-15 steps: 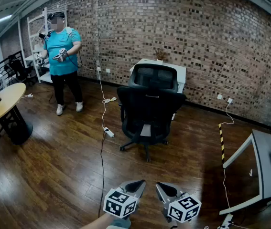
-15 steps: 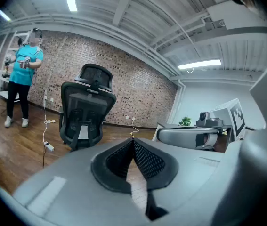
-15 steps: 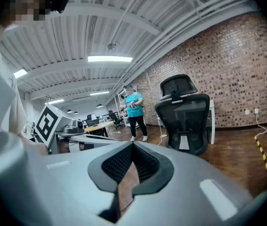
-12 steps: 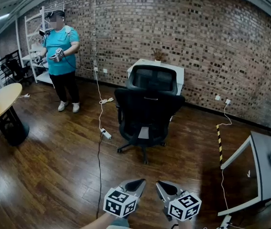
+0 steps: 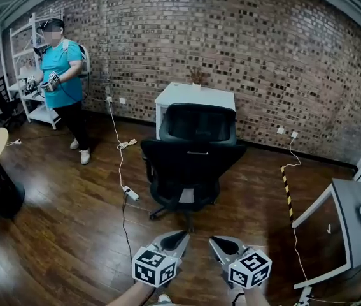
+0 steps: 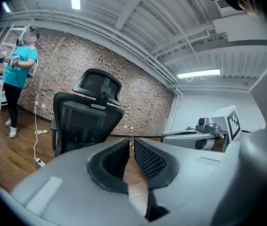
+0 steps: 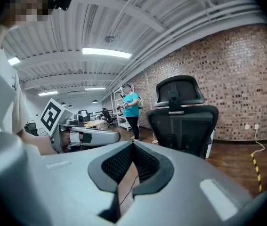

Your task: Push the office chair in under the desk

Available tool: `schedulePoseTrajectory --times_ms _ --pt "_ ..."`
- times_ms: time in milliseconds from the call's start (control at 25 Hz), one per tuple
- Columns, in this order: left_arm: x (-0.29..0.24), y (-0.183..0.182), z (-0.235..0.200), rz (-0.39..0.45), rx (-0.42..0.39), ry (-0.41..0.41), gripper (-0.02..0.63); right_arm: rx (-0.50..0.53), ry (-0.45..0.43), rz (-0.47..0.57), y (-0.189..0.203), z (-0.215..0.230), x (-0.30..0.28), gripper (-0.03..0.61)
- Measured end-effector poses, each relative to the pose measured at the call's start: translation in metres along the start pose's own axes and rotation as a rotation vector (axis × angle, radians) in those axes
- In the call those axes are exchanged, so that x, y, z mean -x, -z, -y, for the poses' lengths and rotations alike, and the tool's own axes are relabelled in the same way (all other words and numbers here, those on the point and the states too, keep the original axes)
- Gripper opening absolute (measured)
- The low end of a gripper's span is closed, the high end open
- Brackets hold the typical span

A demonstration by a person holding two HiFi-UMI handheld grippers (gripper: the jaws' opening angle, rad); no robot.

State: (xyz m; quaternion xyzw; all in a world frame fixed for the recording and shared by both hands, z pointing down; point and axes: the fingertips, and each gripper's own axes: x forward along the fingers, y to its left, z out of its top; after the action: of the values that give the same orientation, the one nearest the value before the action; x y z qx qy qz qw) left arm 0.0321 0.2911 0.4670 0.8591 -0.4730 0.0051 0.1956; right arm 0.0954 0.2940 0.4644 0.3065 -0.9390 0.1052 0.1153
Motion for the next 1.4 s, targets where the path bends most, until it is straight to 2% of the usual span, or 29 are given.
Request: schedulePoseTrajectory --times_ms 160,240,400,480,840,1080,1400 --pt "-0.018 -0.023 -0.037 0.007 -0.044 0.003 0.04 0.041 0.017 0.015 -0.014 0.024 -0.029 0.005" --pt "-0.023 -0.034 -0.054 0.014 -0.059 -0.008 0.055 0.054 0.004 0.002 -0.018 0.033 -0.04 0.065" --pt "-0.036 -0.059 -0.086 0.027 -0.109 -0.034 0.073 0.126 0.008 -0.012 -0.034 0.061 -0.055 0.071" --pt "-0.049 -0.07 -0.103 0.023 -0.153 -0.044 0.091 0.174 0.002 -0.018 -0.044 0.082 -0.063 0.094" --pt "-0.116 -0.117 -0.194 -0.109 -0.439 -0.13 0.177 0.394 -0.016 -0.049 -0.1 0.198 -0.114 0.152" --pt "-0.138 -0.138 -0.259 -0.185 -0.596 -0.264 0.211 0.552 -0.001 -0.093 -0.12 0.261 -0.139 0.166" --pt "-0.161 -0.158 -0.323 -0.335 -0.788 -0.332 0.298 0.716 -0.011 -0.263 -0.12 0.336 -0.172 0.281"
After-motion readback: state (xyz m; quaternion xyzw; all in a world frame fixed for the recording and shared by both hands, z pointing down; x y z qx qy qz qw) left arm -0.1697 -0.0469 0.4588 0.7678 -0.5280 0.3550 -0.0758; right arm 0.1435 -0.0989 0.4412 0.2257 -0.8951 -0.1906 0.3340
